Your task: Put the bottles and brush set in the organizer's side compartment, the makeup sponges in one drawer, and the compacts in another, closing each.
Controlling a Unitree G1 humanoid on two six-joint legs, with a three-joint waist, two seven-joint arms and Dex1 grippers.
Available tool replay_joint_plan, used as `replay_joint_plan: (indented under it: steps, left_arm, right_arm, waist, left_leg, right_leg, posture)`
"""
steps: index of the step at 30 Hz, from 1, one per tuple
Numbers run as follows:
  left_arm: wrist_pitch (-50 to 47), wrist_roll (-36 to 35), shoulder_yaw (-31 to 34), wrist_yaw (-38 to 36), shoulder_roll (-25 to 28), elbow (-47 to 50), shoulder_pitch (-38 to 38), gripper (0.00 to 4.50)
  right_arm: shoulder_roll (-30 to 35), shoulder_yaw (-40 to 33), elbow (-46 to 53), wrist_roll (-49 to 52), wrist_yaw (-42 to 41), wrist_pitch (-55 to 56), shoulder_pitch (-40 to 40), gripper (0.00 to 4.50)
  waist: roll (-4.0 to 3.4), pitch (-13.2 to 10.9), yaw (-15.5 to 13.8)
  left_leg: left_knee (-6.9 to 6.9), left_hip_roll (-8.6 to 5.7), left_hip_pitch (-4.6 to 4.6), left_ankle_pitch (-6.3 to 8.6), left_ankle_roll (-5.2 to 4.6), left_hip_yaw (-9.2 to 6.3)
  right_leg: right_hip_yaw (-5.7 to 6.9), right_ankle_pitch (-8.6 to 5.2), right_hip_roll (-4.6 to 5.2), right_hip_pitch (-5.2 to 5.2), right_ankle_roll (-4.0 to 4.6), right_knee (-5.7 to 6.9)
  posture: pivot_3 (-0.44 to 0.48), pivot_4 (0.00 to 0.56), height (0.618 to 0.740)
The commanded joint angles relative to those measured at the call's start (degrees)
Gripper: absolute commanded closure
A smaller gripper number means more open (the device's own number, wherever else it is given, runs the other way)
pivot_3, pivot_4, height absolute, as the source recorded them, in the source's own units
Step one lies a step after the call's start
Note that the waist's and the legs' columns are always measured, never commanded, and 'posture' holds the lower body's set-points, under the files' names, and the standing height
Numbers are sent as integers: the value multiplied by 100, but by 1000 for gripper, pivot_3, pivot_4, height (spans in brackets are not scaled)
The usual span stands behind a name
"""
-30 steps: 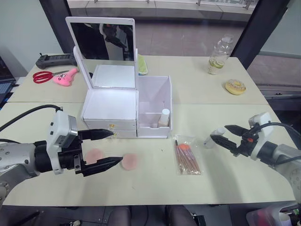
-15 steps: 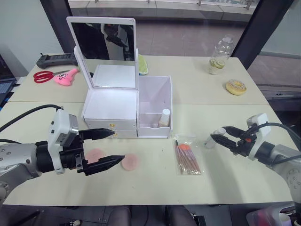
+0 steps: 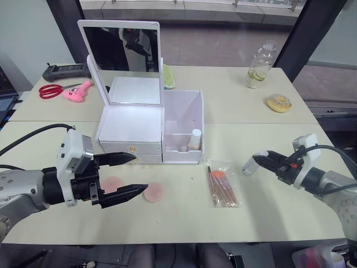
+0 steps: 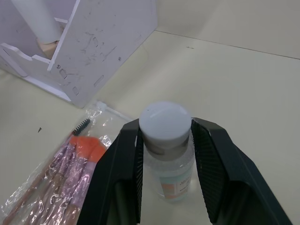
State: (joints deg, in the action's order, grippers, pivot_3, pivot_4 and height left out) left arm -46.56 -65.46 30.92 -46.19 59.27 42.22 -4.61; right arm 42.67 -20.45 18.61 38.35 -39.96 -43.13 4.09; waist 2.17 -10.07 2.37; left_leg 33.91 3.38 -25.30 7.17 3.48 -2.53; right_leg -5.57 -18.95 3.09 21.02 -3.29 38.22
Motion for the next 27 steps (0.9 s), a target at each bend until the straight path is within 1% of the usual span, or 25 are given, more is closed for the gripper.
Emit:
replay_joint_plan:
  steps: [1, 6, 10, 15, 18, 21, 27]
  left_arm:
    - [14, -113, 90, -10, 78, 99, 59, 0]
    - [27, -76, 53, -35, 86, 56, 98, 0]
    - [46, -42, 1, -45, 75, 26, 128, 0]
    - [73, 7, -121, -80, 66, -8, 200, 0]
    - [79, 49, -162, -119, 54, -40, 218, 0]
    - [80, 91, -142, -134, 39, -8, 160, 0]
    - [10, -61, 100, -34, 31, 92, 50, 0]
  right_arm:
    - [103, -81, 302, 181, -2, 6, 360, 3247]
    - [245, 6, 648, 660, 27, -422, 1202, 3247]
    - [353, 338, 731, 1166, -1, -890, 2270, 3247]
    - [246, 901, 131, 1808, -251, -1588, 4006, 3247]
    - [-93, 1269, -484, 1803, -116, -1899, 4846, 3247]
    - [-380, 1633, -819, 1522, -157, -1863, 5164, 3247]
    - [-805, 2327, -1148, 908, -468, -1478, 5351, 3247]
  waist:
    - [-1, 0, 2]
    - [-16, -4, 15]
    - [-17, -5, 8]
    - [-22, -8, 12]
    - [-21, -8, 13]
    - [-22, -8, 2]
    - [-23, -10, 8]
  left_leg:
    - [0, 0, 0, 0, 0, 0]
    - [-2, 2, 0, 0, 0, 1]
    - [-2, 1, 0, 0, 0, -2]
    - [-1, 3, 0, 0, 0, -3]
    - [-3, 5, 0, 0, 0, -3]
    - [-3, 5, -1, 0, 0, -3]
    - [-2, 5, -11, 0, 0, -3]
  right_leg:
    - [0, 0, 0, 0, 0, 0]
    - [-1, 0, -2, 2, 0, 2]
    - [0, 0, -3, 2, 1, 1]
    - [0, 1, -3, 3, 1, 3]
    - [1, 1, -4, 4, 2, 3]
    - [2, 2, -5, 6, 3, 3]
    - [2, 2, -5, 20, 3, 15]
  posture:
    - [0, 150, 740]
    - [0, 150, 740]
    - [0, 150, 740]
    - [0, 150, 740]
    - [0, 150, 740]
    - [0, 150, 740]
    - [0, 150, 740]
